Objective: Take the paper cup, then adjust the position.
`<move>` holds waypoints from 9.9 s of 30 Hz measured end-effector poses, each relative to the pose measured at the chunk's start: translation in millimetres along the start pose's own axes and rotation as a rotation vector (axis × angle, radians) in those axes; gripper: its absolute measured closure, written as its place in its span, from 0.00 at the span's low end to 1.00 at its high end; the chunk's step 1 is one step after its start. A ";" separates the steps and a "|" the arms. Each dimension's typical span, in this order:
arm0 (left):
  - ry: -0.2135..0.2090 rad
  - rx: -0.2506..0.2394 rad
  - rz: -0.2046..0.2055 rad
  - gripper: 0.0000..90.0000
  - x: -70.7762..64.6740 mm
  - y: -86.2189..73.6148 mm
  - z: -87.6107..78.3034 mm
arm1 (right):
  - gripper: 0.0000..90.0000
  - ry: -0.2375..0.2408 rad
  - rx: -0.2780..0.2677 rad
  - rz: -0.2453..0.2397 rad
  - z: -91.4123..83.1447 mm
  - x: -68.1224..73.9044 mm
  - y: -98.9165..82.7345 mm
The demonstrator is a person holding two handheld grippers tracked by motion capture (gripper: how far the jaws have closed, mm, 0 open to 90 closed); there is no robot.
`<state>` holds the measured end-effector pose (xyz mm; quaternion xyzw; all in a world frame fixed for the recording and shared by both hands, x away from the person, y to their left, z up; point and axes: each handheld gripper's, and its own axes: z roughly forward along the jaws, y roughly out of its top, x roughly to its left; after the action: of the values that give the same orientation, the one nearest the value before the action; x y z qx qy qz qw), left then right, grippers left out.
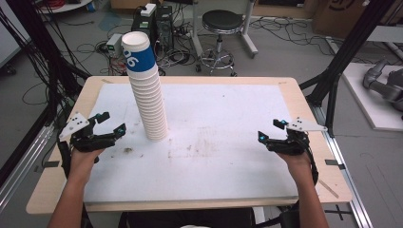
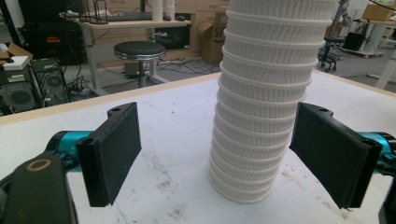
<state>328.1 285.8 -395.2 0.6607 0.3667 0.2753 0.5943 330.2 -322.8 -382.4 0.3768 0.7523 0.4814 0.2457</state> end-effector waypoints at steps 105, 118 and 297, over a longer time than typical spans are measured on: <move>-0.119 -0.106 0.069 0.17 10.7 141.9 -22.8 | 0.20 0.536 -0.131 -0.211 186.7 179.6 219.2; -0.257 -0.047 0.150 0.17 -22.9 224.0 32.1 | 0.20 0.538 -0.126 -0.210 186.2 180.1 219.5; -0.828 0.148 0.114 0.34 -168.7 68.4 129.9 | 0.24 0.652 -0.027 -0.295 51.2 90.0 62.4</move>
<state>345.0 71.4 -333.9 0.7756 0.0787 -0.0081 0.6262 334.7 -207.1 -347.6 0.0876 0.8310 0.5456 0.0647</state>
